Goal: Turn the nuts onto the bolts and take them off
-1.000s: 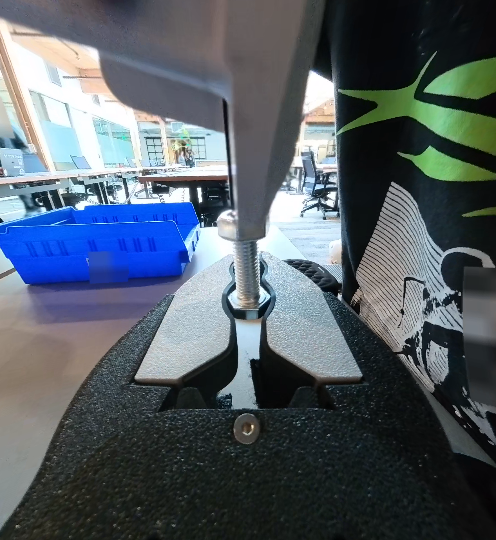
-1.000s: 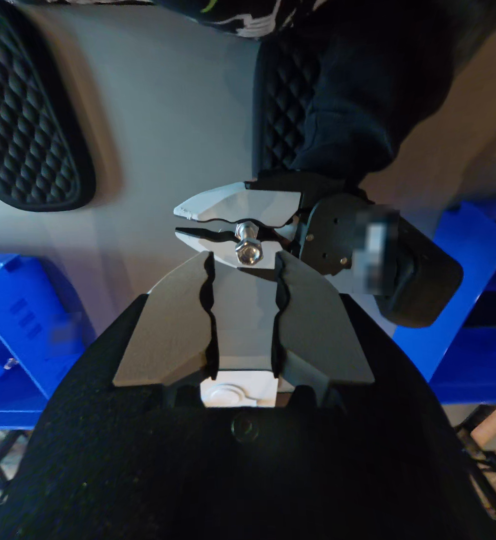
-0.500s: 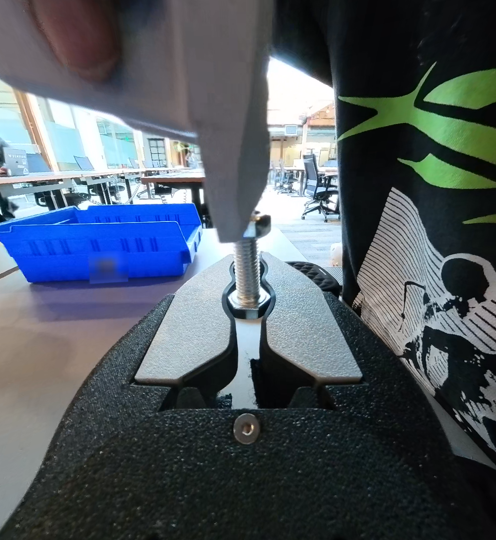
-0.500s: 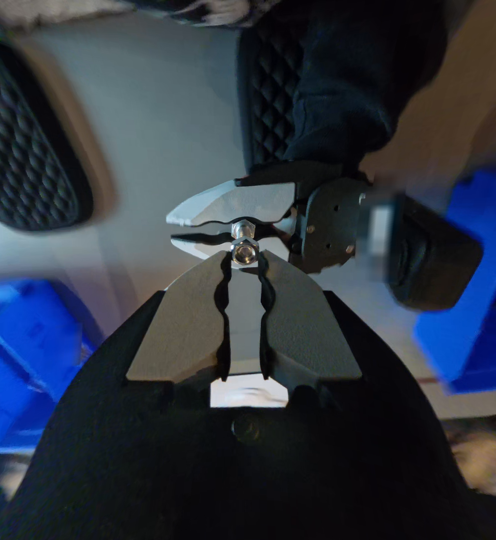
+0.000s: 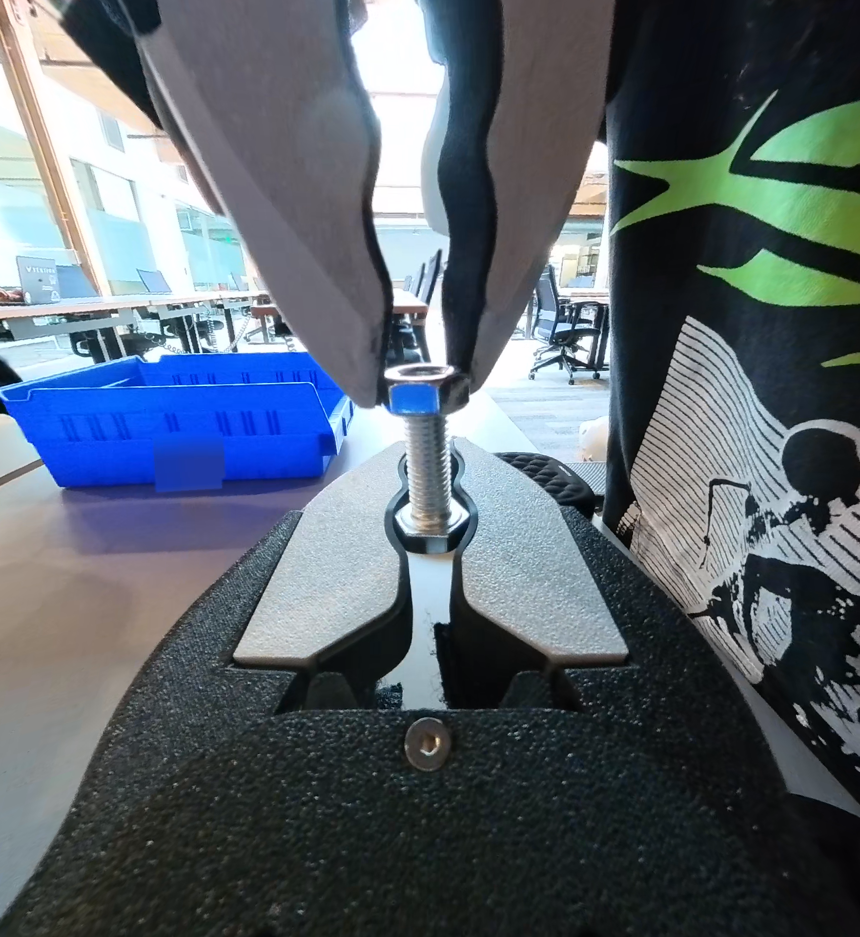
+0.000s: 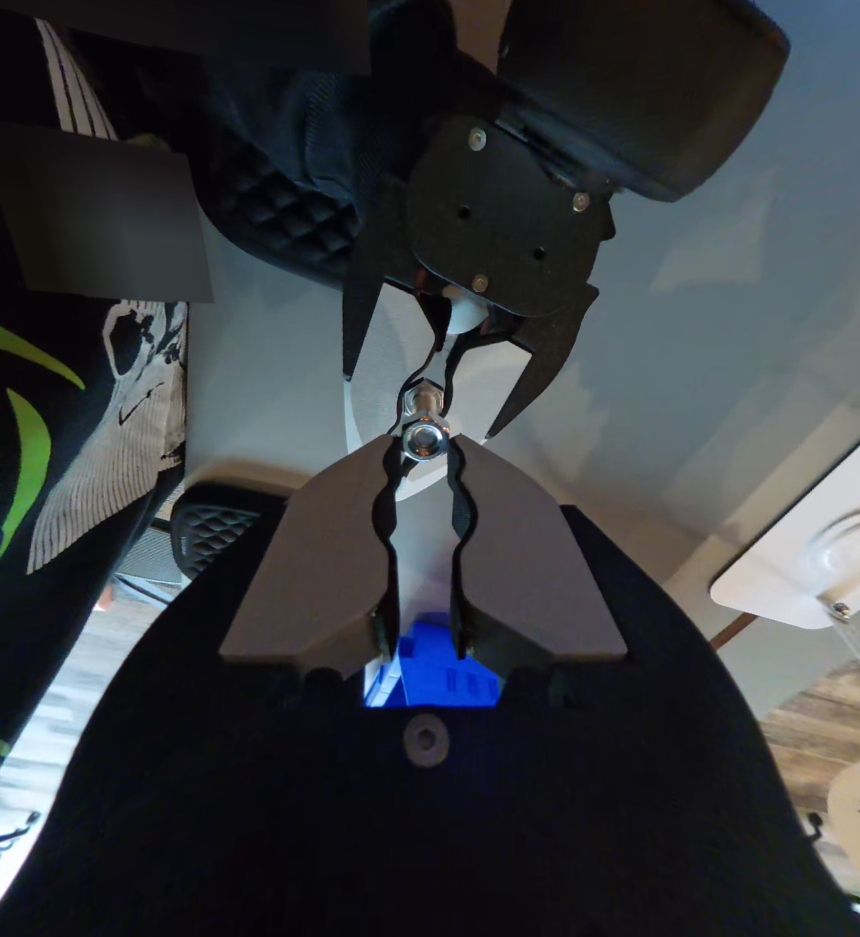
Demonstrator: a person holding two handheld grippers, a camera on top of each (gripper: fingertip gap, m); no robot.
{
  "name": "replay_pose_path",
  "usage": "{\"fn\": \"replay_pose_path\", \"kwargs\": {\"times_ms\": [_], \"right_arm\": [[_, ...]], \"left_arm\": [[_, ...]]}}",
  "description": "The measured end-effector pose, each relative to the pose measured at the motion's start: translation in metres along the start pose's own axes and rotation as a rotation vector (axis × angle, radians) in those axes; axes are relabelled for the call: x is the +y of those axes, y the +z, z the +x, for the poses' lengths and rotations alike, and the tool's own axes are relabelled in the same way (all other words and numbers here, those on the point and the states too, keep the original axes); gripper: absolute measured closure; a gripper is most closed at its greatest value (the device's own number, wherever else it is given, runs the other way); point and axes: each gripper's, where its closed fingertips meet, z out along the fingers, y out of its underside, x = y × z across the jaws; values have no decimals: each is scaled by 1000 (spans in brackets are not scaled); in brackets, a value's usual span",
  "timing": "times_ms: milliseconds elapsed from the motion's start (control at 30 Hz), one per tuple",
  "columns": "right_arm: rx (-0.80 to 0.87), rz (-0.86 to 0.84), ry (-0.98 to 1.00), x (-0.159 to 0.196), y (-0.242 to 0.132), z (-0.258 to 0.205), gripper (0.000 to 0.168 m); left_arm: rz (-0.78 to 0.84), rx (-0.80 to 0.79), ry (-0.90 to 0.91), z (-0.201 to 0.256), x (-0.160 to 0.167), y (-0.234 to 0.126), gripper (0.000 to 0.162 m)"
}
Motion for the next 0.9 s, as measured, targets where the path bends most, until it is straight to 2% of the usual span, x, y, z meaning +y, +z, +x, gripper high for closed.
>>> {"fn": "replay_pose_path", "kwargs": {"times_ms": [67, 133, 167, 233, 367, 400, 700, 800, 900], "right_arm": [[-13, -2, -15, 0, 0, 0, 151], [1, -19, -78, 3, -2, 5, 128], [-7, 5, -163, 1, -5, 5, 126], [7, 66, -367, -6, -13, 8, 125], [10, 113, -946, -7, -18, -2, 120], [10, 110, -1029, -7, -17, -3, 124], [-77, 80, -1193, -6, -3, -4, 140], [-73, 83, -1200, -7, -1, -4, 150], [-68, 87, -1176, -7, -2, -3, 151]], "left_arm": [[0, 2, 1, 0, 0, 0, 151], [3, 4, 1, 1, -1, 0, 151], [6, 6, 1, 1, -1, 0, 151], [3, 12, 3, 2, -1, 0, 151], [1, 22, 6, 3, 0, 0, 151], [0, 23, 6, 3, 0, 0, 151], [-2, 25, 4, 3, 0, 0, 151], [-5, 28, 4, 4, 0, 1, 151], [0, 26, 1, 3, 0, 0, 151]]}}
